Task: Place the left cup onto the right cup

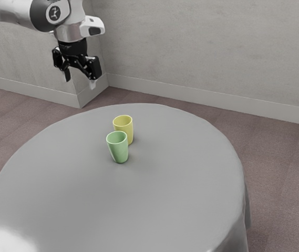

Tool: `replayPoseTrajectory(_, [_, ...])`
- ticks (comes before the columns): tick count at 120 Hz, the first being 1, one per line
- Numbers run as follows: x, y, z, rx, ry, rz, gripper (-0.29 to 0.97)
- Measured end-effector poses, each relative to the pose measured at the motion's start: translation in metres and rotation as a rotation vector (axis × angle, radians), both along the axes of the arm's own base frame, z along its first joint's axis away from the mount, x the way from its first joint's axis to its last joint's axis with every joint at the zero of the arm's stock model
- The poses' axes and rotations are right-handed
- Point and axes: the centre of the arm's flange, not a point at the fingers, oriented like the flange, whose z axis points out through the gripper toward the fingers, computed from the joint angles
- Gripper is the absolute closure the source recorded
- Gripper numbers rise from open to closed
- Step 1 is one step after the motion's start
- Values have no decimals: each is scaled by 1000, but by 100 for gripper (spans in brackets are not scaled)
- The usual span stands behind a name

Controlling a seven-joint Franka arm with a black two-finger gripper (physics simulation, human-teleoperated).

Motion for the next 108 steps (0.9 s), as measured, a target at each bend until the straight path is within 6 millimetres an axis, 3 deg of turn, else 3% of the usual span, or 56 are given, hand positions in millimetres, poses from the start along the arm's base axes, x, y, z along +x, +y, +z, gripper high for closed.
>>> replayPoseTrajectory(22, [13, -9, -12, -5, -8, -6, 0])
replayPoseTrajectory(54, [21, -40, -25, -13, -13, -20, 0])
replayPoseTrajectory(108, [44, -39, -42, -3, -41, 19, 0])
